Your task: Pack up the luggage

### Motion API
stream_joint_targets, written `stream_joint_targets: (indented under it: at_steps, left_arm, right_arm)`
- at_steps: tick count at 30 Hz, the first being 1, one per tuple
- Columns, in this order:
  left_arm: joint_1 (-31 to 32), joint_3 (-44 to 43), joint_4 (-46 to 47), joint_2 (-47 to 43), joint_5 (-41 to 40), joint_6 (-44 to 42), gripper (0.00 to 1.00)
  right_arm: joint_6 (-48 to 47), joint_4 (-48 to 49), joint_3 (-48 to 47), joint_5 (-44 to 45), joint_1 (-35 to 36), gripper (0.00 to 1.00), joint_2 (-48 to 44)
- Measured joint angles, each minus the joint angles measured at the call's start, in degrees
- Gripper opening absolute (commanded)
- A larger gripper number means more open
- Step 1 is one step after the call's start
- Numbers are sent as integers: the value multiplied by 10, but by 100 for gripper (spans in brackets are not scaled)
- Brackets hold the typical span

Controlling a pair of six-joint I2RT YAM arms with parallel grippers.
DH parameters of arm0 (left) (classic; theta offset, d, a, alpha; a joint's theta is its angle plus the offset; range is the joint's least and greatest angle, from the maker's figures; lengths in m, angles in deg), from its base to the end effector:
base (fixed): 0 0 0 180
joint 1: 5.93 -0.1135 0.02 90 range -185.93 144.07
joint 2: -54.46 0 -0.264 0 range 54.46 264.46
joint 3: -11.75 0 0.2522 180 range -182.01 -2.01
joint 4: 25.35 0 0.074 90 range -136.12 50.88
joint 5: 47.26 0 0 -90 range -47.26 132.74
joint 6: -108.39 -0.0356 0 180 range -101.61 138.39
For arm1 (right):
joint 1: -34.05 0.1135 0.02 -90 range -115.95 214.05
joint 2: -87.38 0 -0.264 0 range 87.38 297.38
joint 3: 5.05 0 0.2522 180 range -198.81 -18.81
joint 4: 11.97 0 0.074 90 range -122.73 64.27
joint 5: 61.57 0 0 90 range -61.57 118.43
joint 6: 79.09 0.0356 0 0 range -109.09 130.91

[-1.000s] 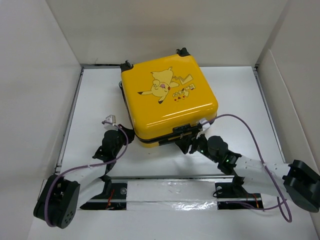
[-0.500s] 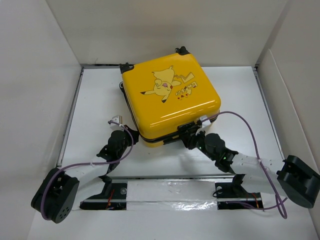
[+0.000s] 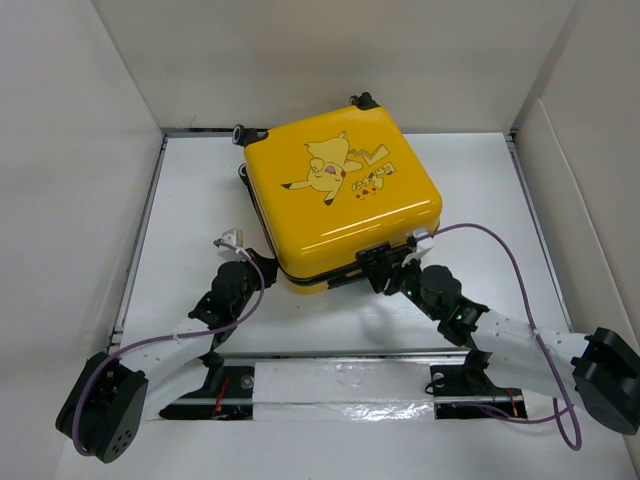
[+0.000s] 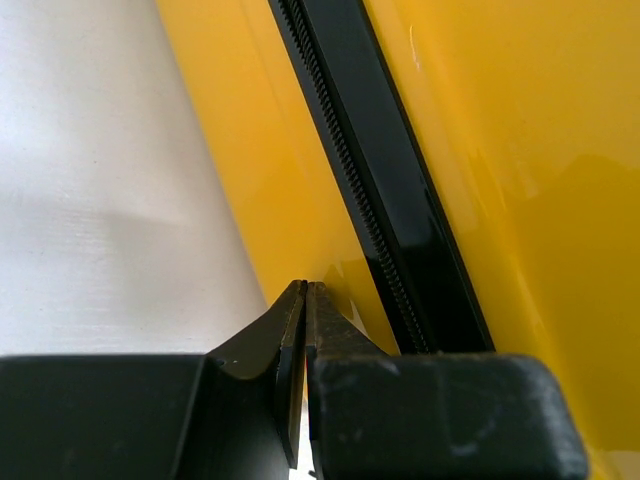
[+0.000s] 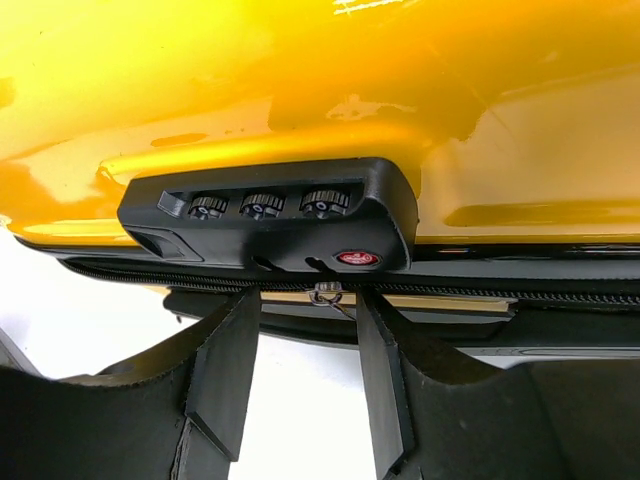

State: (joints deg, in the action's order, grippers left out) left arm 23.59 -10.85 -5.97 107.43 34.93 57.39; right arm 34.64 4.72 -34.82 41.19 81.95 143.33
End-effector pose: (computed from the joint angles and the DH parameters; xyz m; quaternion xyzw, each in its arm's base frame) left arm 0.1641 -0.0874 0.1759 -0.1068 0.7636 -0.3139 0.5541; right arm 0.1438 0.1474 0.2030 -0.0886 0.7567 0.3070 0.5704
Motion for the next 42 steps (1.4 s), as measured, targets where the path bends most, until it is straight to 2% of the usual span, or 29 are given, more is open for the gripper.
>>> stream_joint_targets:
  at_steps: [9, 11, 12, 13, 20, 24, 29, 35, 40, 42]
  left_arm:
    - [0, -3, 0, 2, 8, -2, 0]
    - [0, -3, 0, 2, 8, -3, 0]
    - [0, -3, 0, 2, 9, -4, 0]
    - [0, -3, 0, 2, 9, -5, 0]
    - [0, -3, 3, 5, 10, -7, 0]
    - [0, -3, 4, 5, 11, -7, 0]
    - [6, -7, 4, 6, 9, -11, 0]
    - [42, -21, -9, 19, -46, -26, 0]
    - [55, -41, -19, 42, -80, -33, 0]
    - [70, -48, -24, 45, -96, -34, 0]
  right_arm:
    - [1, -14, -4, -32, -23, 49, -4]
    - [-2, -8, -5, -40, -28, 44, 2]
    - [-4, -6, -6, -42, -31, 35, 5]
    - [-8, -7, -8, -41, -34, 31, 9]
    - [-18, 7, -14, -42, -41, 14, 33]
    - [-25, 16, -18, -42, -45, 1, 51]
    - [-32, 23, -19, -41, -40, 0, 59]
    - [-57, 3, -35, 23, 15, 0, 69]
    - [-103, -68, -102, 95, 136, 0, 102]
    - [-110, -88, -136, 78, 191, 0, 120]
